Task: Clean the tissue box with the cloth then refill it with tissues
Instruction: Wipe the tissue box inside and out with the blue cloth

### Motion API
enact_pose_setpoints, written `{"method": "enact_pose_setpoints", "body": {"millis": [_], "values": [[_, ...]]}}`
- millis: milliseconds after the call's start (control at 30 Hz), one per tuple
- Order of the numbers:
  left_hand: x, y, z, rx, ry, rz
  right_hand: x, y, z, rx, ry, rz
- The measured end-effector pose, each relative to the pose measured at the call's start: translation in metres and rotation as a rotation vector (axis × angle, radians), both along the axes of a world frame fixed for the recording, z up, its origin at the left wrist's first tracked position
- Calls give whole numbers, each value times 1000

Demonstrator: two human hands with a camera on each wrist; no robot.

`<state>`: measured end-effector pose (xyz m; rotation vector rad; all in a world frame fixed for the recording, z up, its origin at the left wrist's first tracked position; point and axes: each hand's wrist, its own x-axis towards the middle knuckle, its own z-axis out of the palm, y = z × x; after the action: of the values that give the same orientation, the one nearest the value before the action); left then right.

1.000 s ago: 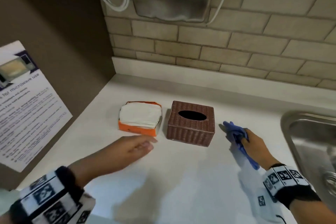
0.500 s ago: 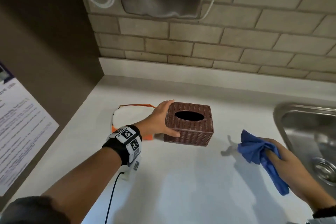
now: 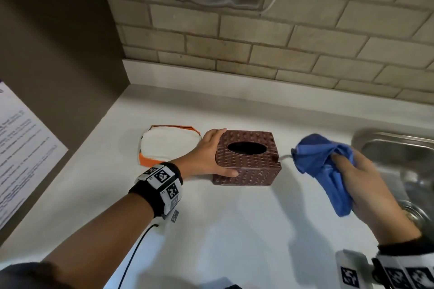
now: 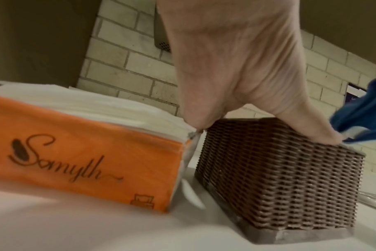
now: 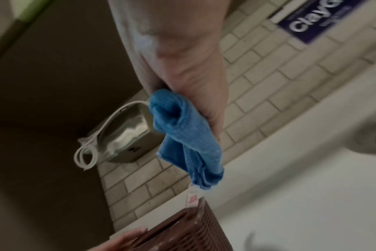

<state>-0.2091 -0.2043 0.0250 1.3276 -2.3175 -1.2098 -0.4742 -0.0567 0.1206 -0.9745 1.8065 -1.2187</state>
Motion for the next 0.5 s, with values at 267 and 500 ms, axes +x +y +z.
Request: {"method": "enact_pose_setpoints", "body": {"millis": [267, 500], "values": [[-1, 8, 0, 54, 68, 45, 58, -54, -3, -299, 523, 209], [-4, 9, -2, 26, 99, 74, 54, -55, -72, 81, 873, 588]]}}
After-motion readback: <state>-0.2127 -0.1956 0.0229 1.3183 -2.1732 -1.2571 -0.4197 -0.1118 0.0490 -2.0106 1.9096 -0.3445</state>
